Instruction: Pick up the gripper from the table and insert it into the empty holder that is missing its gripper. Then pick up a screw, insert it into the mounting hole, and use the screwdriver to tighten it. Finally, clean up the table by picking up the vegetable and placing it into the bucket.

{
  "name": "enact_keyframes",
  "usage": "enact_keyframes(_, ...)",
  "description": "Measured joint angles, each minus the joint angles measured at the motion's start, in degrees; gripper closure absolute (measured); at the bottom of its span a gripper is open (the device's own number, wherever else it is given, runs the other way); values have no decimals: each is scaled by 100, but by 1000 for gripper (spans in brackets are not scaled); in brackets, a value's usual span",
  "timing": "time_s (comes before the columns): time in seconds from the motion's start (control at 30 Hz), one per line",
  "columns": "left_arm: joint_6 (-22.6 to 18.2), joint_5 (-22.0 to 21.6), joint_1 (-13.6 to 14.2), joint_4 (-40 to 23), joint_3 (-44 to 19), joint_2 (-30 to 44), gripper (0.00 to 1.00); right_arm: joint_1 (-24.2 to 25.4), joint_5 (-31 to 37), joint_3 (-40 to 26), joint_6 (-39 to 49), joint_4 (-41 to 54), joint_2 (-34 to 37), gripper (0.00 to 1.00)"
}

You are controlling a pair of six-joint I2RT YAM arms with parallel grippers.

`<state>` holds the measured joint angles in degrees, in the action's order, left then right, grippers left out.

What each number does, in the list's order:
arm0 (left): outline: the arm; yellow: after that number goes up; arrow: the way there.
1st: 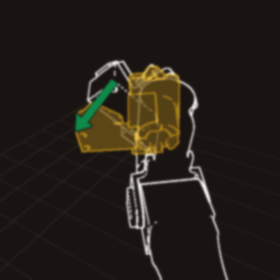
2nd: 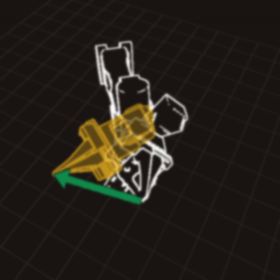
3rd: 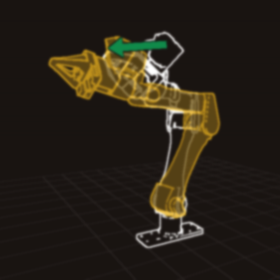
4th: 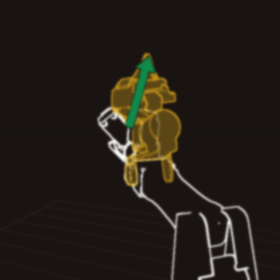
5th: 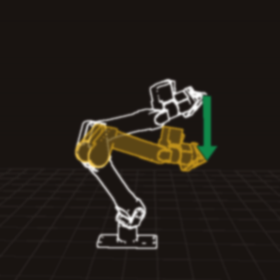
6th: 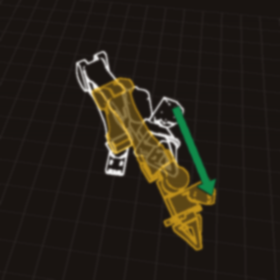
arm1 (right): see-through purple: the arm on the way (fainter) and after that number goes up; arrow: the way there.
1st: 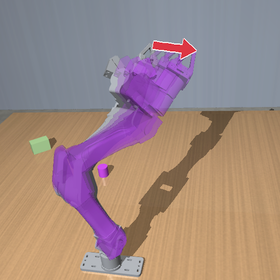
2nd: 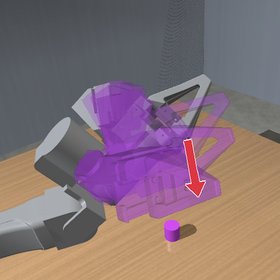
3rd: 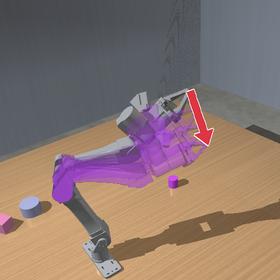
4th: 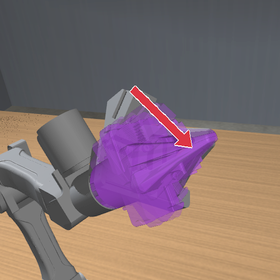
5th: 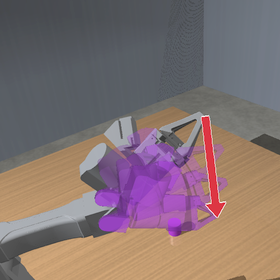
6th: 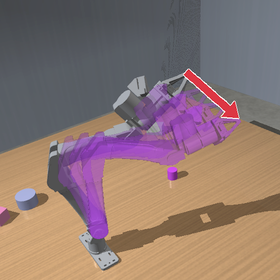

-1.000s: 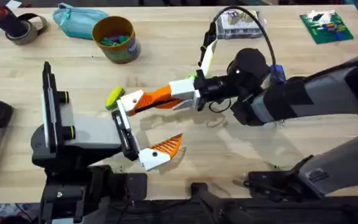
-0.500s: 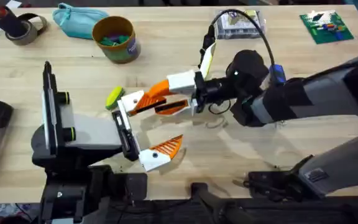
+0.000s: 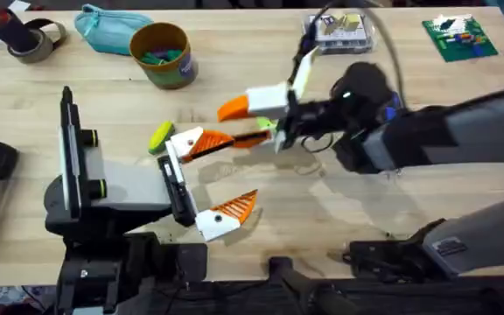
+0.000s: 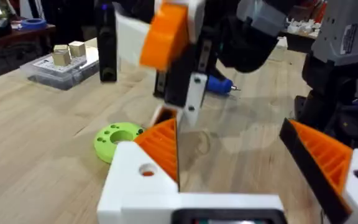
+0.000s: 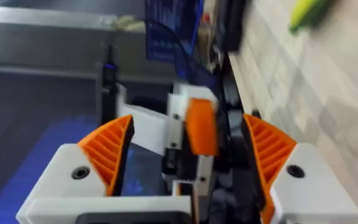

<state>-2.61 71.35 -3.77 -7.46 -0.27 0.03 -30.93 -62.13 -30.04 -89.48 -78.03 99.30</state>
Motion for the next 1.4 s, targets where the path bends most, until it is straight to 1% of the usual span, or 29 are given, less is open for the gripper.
enact_keyframes(0.03,0,0,0,0,0,0,14,110,1,0,19,-1,-132,6)
enact_keyframes(0.07,0,2,0,0,0,0,14,512,-4,-35,236,106,-602,6)
enact_keyframes(0.13,0,2,0,0,-1,0,14,816,1,-144,591,593,-946,6)
enact_keyframes(0.17,0,2,0,0,0,0,14,975,5,-229,861,1025,-1117,7)
enact_keyframes(0.23,-1,2,0,0,0,0,14,1276,57,-453,1494,2297,-1467,7)
enact_keyframes(0.3,-3,3,0,-1,0,1,14,1536,159,-721,2278,3774,-1751,6)
enact_keyframes(0.37,-11,4,0,-1,-1,0,14,1753,291,-991,3123,5052,-1972,6)
enact_keyframes(0.4,-18,7,0,-2,0,0,14,2057,513,-1470,4388,6669,-2255,6)
enact_keyframes(0.43,-20,10,0,-2,0,1,14,2338,756,-2017,5413,7965,-2528,6)
enact_keyframes(0.53,-21,21,0,-2,0,0,14,2520,1070,-2483,6263,9067,-2811,6)
enact_keyframes(0.63,-21,24,0,-3,-1,0,14,2554,1350,-2798,6914,9928,-3036,6)
enact_keyframes(0.8,-22,25,0,-4,0,0,14,2454,1987,-3193,7686,11267,-3235,6)
enact_keyframes(0.97,-22,26,0,-4,0,0,14,2042,2913,-3545,8232,12356,-3342,6)
enact_keyframes(1.17,-20,40,0,-5,0,0,14,1224,4025,-3661,8493,12921,-3354,6)
enact_keyframes(1.3,-20,44,0,-7,0,0,14,522,4773,-3666,8557,13022,-3329,6)
enact_keyframes(1.37,-21,44,0,-7,0,0,14,239,5086,-3672,8570,13111,-3256,6)
enact_keyframes(1.4,-20,44,0,-7,0,0,14,-85,5490,-3676,8615,13283,-2933,6)
